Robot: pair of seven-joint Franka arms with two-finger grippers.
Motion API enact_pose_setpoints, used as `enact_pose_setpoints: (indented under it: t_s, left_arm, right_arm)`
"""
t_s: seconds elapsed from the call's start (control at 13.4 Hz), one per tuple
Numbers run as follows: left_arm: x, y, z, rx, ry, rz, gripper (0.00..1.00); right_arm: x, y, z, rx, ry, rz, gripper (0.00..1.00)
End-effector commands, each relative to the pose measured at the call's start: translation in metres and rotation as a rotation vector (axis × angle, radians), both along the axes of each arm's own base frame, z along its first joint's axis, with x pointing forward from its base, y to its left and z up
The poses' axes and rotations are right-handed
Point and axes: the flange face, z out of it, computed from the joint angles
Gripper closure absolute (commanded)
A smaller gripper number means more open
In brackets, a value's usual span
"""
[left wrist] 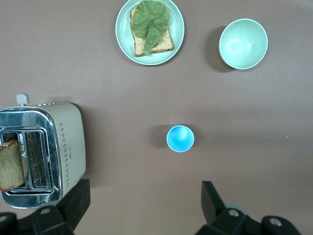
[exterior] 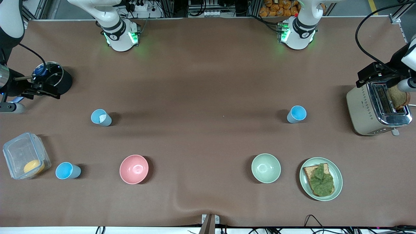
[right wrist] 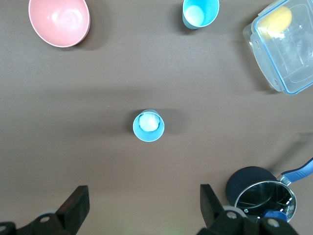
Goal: Stack blue cups with both arms
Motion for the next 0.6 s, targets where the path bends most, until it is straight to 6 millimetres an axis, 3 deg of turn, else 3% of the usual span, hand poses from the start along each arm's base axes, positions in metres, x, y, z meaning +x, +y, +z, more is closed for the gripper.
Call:
enact_pose_setpoints:
  t_s: [0.0,0.52]
  left_arm:
    - [-0.0003,0.0002,0.0029,0.008,0.007,0.014,0.00]
    - [-0.0003,0.0010,0.0037,0.008,0.006,0.019,0.00]
  right_arm:
    - [-0.0047,0.0004,0.0046,-0.023,0.002,-0.011,0.00]
    - [-0.0053,0.0013,0.0057,-0.023,0.010,-0.009,0.00]
